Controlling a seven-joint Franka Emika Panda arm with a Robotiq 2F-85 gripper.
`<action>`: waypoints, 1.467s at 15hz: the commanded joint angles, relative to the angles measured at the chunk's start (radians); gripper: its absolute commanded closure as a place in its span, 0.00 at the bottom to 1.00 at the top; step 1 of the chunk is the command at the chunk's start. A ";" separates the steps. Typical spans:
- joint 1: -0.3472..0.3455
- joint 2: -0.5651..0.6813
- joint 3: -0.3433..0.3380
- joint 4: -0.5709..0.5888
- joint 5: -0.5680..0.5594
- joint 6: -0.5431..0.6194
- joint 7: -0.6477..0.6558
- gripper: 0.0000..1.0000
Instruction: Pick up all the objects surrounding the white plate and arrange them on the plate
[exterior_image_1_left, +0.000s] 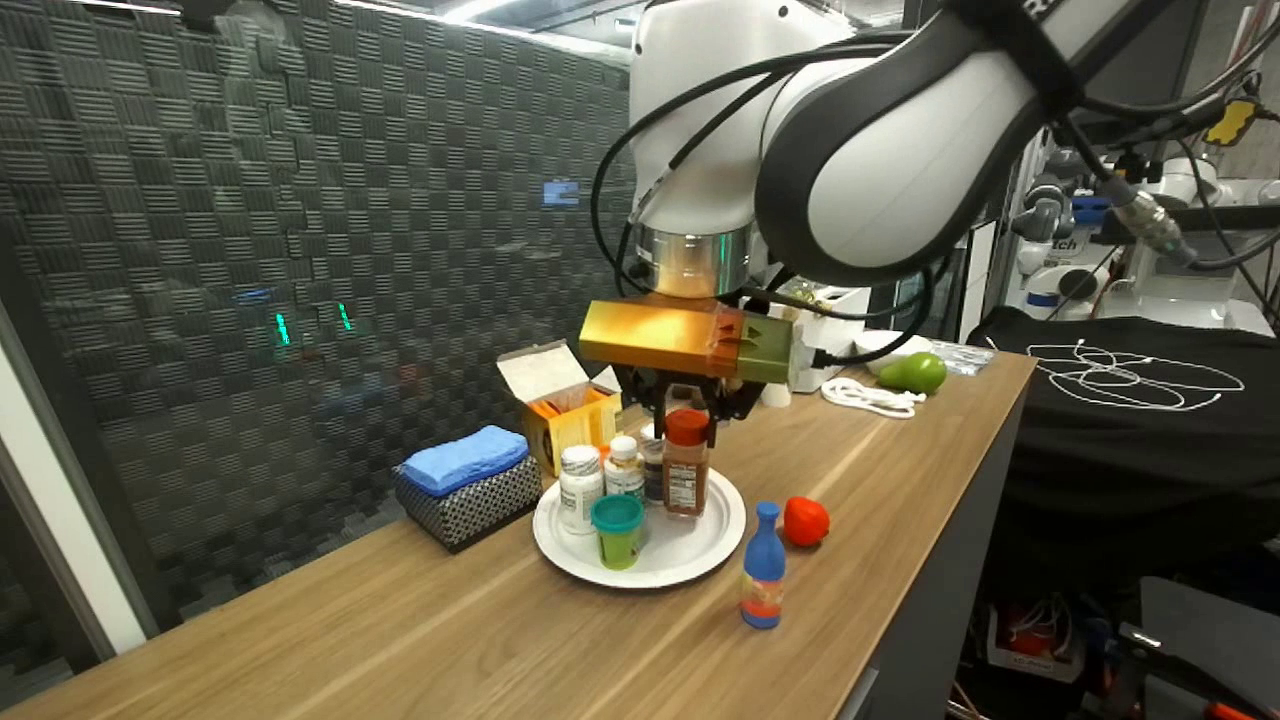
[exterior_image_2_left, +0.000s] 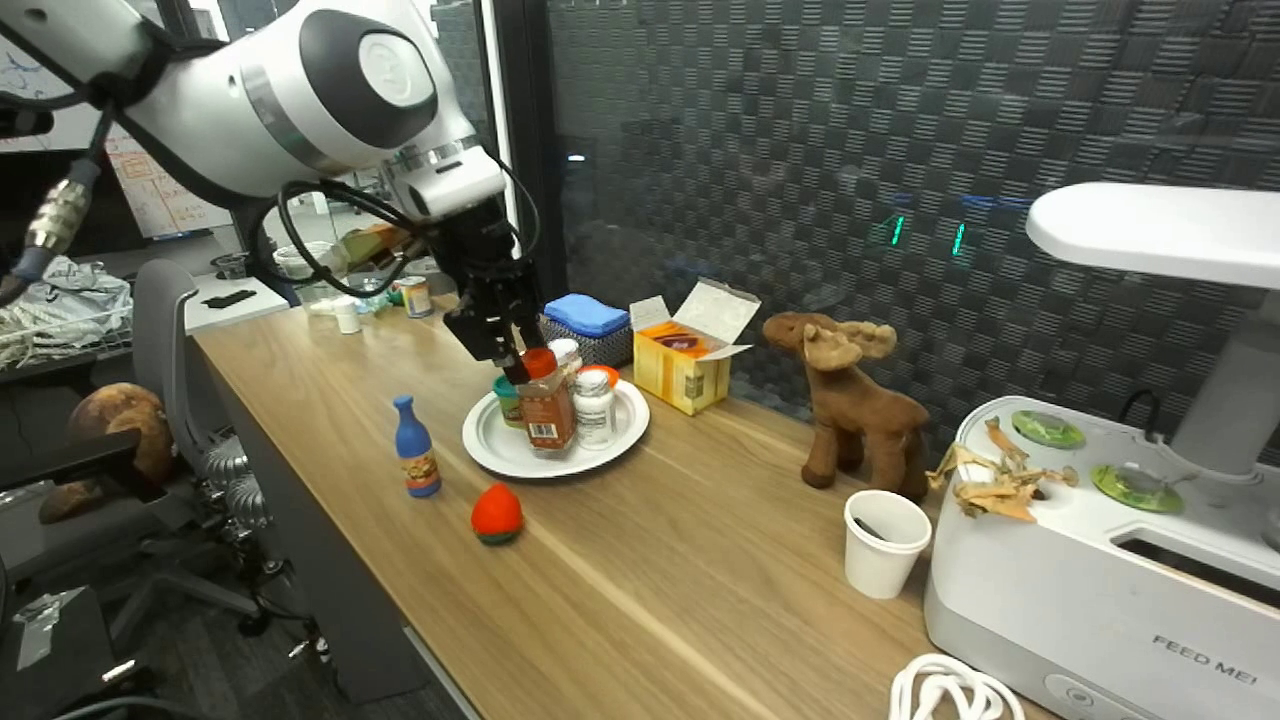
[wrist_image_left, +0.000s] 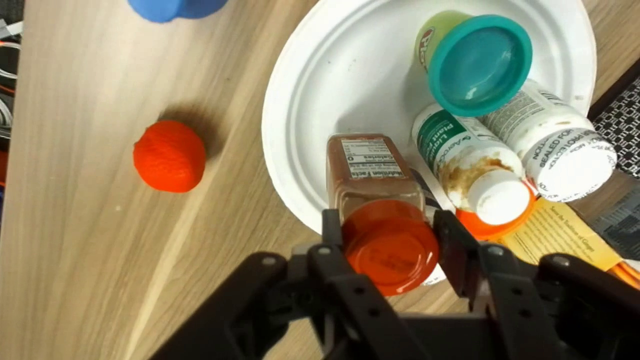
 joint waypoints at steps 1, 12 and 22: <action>0.025 0.044 -0.038 0.050 0.041 0.014 -0.067 0.76; 0.023 0.060 -0.083 0.054 0.173 0.039 -0.176 0.76; 0.054 -0.088 -0.113 -0.020 0.117 0.002 -0.070 0.00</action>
